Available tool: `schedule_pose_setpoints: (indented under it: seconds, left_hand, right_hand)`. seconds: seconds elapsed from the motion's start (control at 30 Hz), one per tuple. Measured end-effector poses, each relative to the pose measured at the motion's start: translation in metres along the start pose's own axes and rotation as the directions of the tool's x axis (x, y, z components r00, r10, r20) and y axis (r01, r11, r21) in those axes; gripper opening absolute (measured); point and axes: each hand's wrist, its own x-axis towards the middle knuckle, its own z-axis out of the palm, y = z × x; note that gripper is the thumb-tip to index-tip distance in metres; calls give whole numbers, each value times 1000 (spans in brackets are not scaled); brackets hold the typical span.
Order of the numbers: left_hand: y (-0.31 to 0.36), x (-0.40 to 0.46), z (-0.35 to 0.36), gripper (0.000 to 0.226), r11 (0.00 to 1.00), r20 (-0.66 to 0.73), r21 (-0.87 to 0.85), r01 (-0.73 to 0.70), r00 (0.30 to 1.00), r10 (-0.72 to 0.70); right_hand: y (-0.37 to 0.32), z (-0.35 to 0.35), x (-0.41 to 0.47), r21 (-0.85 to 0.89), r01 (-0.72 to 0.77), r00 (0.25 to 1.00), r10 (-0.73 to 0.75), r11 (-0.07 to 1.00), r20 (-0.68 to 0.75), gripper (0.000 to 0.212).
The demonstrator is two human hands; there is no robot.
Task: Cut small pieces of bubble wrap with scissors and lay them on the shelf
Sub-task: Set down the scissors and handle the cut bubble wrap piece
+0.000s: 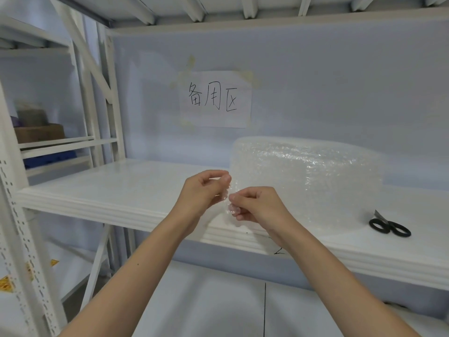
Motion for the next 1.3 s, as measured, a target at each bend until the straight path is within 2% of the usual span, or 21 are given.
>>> schedule_pose_setpoints:
  seconds: [0.13,0.33,0.47,0.6,0.73,0.87,0.97,1.3]
  left_hand:
    - [-7,-3,-8,26,996,55,20,81,995,-82]
    - [-13,-8,-13,15,993,54,25,118,991,-119]
    - [-13,-8,-14,14,994,39,43,103,994,-104]
    - [-15,-8,-14,23,993,47,22,113,992,-114]
    - [-17,-9,-12,11,993,61,80,87,994,-92]
    - [-18,-6,-12,9,987,68,117,113,990,-121]
    - [-19,-7,-13,7,982,90,128,138,985,-150]
    - [-22,-12,-18,6,989,35,57,136,990,-138]
  right_hand:
    - [1,3,2,33,39,998,-37,999,-55,16]
    - [4,10,7,56,44,995,-38,997,-97,15]
    - [7,13,8,63,41,995,-34,997,-97,12]
    - [9,14,9,53,67,991,-60,996,-119,13]
    - [11,14,10,51,63,990,-56,997,-130,14]
    - [10,11,10,108,20,991,-6,994,-131,22]
    - [8,8,10,151,42,986,-17,988,-164,15]
    - [14,9,16,207,25,977,20,978,-211,13]
